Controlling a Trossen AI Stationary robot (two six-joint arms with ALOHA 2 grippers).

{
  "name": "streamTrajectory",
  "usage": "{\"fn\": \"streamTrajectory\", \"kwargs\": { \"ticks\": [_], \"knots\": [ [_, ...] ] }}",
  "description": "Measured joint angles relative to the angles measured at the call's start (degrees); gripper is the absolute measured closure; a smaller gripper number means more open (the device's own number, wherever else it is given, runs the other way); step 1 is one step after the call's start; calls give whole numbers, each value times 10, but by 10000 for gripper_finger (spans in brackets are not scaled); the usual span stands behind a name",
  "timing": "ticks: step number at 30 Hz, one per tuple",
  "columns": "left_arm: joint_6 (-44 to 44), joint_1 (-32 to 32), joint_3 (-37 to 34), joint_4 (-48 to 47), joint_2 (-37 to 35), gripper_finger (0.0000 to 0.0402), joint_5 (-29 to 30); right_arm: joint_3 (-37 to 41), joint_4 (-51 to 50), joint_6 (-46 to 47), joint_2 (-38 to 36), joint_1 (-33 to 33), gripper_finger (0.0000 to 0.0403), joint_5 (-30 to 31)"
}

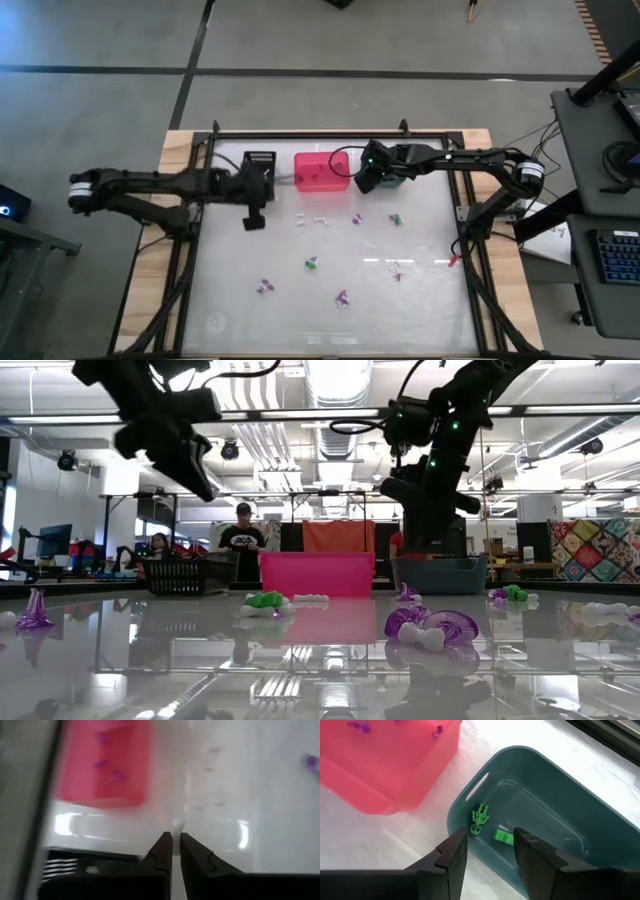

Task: Sort Halloween decoration
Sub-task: Put the white bone toy into the black bin

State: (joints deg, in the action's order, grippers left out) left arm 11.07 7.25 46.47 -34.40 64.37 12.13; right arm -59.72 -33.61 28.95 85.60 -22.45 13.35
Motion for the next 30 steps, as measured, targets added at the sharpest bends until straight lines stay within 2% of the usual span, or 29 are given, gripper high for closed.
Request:
{"fn": "streamTrajectory", "kwargs": {
  "ticks": [6,10,13,22,30],
  "knots": [
    [45,128,3,1,-12,400,3,0,0,0,0,11,253,0],
    [47,216,-6,-2,18,400,2,0,0,0,0,18,257,0],
    [28,256,-7,0,51,400,-7,0,0,0,0,22,257,0],
    [24,265,6,-2,136,400,-8,-9,-2,0,0,25,259,-2],
    [17,265,7,1,150,391,-7,-43,-6,-11,-1,52,264,-3]
  ]
}}
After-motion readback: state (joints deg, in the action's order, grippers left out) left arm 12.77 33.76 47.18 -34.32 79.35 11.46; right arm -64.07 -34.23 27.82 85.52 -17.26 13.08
